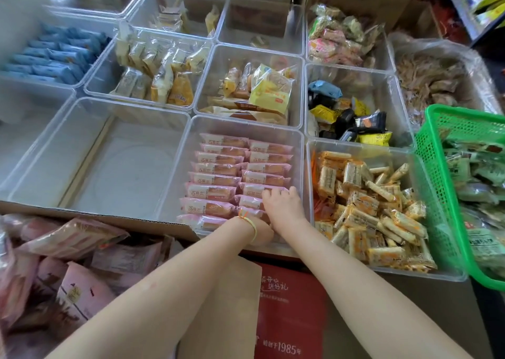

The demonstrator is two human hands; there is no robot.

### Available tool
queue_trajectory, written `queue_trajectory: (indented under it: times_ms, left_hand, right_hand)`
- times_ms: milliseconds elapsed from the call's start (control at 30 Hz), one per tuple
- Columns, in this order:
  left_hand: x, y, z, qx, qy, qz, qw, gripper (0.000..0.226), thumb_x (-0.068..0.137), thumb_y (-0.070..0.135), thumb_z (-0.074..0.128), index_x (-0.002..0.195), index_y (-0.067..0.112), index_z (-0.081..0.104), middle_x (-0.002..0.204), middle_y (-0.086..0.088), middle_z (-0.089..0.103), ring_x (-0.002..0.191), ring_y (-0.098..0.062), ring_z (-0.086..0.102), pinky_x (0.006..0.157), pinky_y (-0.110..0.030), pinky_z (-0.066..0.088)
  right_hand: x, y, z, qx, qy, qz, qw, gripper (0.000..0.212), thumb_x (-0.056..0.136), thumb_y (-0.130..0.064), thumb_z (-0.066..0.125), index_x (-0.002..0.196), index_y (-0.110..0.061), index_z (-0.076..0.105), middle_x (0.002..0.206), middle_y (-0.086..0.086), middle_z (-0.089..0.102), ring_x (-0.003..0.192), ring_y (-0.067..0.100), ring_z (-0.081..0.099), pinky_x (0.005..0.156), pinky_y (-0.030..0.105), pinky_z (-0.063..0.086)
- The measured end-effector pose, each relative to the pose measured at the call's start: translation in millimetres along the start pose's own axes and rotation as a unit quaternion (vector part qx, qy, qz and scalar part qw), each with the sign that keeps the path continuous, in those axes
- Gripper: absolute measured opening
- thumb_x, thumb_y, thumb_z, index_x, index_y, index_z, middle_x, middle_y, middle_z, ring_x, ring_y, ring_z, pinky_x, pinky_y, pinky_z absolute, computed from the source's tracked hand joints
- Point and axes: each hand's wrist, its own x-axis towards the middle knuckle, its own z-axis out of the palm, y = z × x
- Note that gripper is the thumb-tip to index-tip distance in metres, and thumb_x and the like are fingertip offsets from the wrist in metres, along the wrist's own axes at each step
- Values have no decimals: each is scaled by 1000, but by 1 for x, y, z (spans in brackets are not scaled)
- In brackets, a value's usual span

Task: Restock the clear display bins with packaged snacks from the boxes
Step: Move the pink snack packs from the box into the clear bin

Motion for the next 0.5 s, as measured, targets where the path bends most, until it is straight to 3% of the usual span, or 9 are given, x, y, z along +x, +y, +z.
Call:
queue_trajectory:
  times_ms: [167,333,400,500]
  left_hand:
    - [-6,-7,3,40,4,13,999,43,105,26,33,138,4,50,143,-20,48,131,-36,45,107,-44,36]
    - [-43,3,-9,-55,83,25,995,38,104,12,32,136,4,51,135,-13,56,121,-31,54,95,-39,44]
    - [-66,1,-9,-130,143,46,980,34,102,11,35,126,5,57,127,-14,61,115,-31,57,90,-37,44]
    - [-106,-15,-1,-184,250,105,945,33,95,12,43,118,14,67,113,-6,69,102,-24,61,85,-35,48]
  right_hand:
    - [-2,7,-1,1,19,1,1000,43,90,-15,63,130,-13,46,128,9,57,119,29,53,100,41,34]
    - [-11,11,-11,54,28,-21,998,40,91,-19,65,129,-16,50,130,10,53,124,29,46,104,43,34]
    - [-25,13,-16,162,62,-2,985,29,94,-26,63,121,-19,56,125,5,54,120,26,47,102,41,36]
    - [-63,7,-30,406,123,68,903,11,95,-23,60,103,-17,64,103,-3,56,99,20,55,83,31,45]
